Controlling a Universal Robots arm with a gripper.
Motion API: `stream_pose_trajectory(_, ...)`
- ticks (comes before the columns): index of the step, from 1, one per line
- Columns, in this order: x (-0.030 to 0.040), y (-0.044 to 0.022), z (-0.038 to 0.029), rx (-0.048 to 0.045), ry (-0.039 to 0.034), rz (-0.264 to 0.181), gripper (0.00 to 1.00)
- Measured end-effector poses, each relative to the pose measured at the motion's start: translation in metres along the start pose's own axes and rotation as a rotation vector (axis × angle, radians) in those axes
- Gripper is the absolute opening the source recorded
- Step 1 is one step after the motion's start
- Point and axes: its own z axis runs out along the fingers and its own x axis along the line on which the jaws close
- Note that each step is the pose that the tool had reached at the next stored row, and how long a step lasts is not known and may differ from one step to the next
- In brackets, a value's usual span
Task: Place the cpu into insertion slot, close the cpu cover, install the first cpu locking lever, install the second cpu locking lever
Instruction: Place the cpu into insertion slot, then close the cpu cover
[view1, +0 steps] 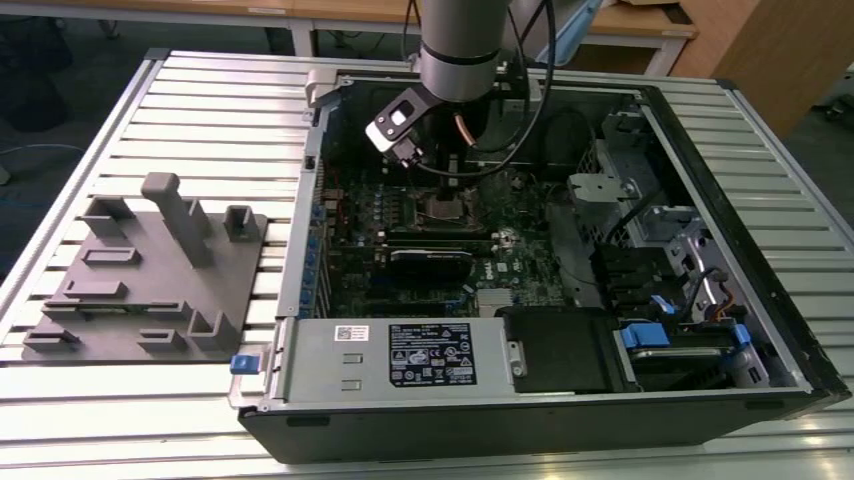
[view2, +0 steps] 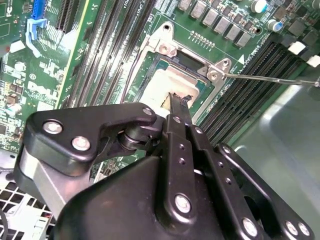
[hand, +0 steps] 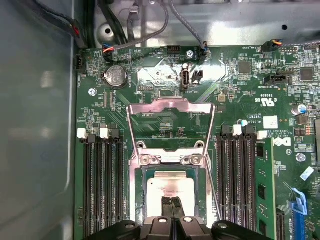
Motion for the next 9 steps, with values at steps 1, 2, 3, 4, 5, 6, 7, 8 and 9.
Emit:
stream_pose_trajectory(1,0.0,0.0,-0.0006,0.0,0.0,0.0,0.1)
stream_pose_trajectory(2,0.0001,0.0001,-0.001,0.0,0.0001,0.0,0.1)
stream_pose_trajectory(3,0.0001,0.0001,-0.0011,-0.0001,0.0002,0.0,0.1)
stream_pose_trajectory(4,0.0002,0.0002,-0.0043,0.0,0.0001,0.0,0.1)
stream_pose_trajectory(5,0.0003,0.0003,-0.0074,0.0,0.0,0.0,0.1)
stream_pose_trajectory(6,0.0003,0.0004,-0.0074,0.0,0.0,0.0,0.1)
stream_pose_trajectory(7,0.0003,0.0004,-0.0075,0.0,0.0,0.0,0.1)
stream_pose_trajectory(8,0.0003,0.0004,-0.0075,0.0,0.0,0.0,0.1)
stream_pose_trajectory(9,0.0003,0.0004,-0.0076,0.0,0.0001,0.0,0.1)
